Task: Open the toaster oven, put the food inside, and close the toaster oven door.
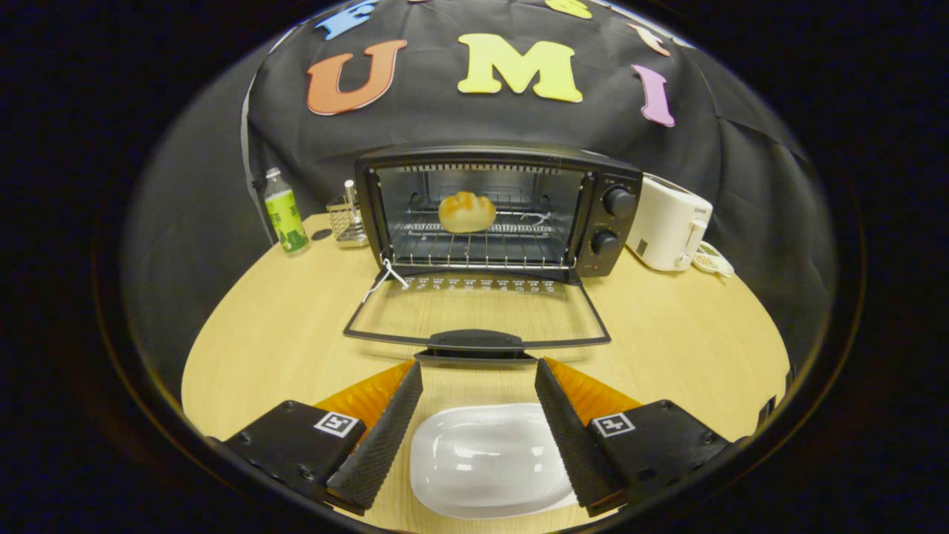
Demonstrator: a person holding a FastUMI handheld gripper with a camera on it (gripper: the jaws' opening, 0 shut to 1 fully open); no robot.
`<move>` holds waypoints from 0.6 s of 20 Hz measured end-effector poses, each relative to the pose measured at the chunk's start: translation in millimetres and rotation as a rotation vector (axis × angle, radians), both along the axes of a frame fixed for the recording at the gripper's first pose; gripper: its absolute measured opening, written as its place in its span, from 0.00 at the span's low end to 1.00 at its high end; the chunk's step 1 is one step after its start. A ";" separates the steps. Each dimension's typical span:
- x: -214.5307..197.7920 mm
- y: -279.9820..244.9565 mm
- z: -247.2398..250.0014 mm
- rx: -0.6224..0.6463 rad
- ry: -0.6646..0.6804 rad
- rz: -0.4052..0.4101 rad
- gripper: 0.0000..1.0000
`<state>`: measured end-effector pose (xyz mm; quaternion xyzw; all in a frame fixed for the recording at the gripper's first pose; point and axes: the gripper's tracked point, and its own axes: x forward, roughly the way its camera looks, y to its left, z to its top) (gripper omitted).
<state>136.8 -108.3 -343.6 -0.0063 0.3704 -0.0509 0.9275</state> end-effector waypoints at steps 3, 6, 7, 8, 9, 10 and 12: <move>6.0 1.8 -15.0 -0.028 0.071 0.009 0.99; 11.3 3.5 -33.8 -0.023 0.141 0.018 0.99; 13.9 5.7 -38.9 -0.009 0.150 0.019 0.99; 15.7 7.4 -41.6 0.008 0.154 0.019 0.99; 17.7 9.2 -42.6 0.024 0.155 0.013 0.99; 19.8 7.1 -43.6 0.029 0.156 0.003 0.99; 22.2 2.5 -43.7 0.030 0.161 -0.012 0.99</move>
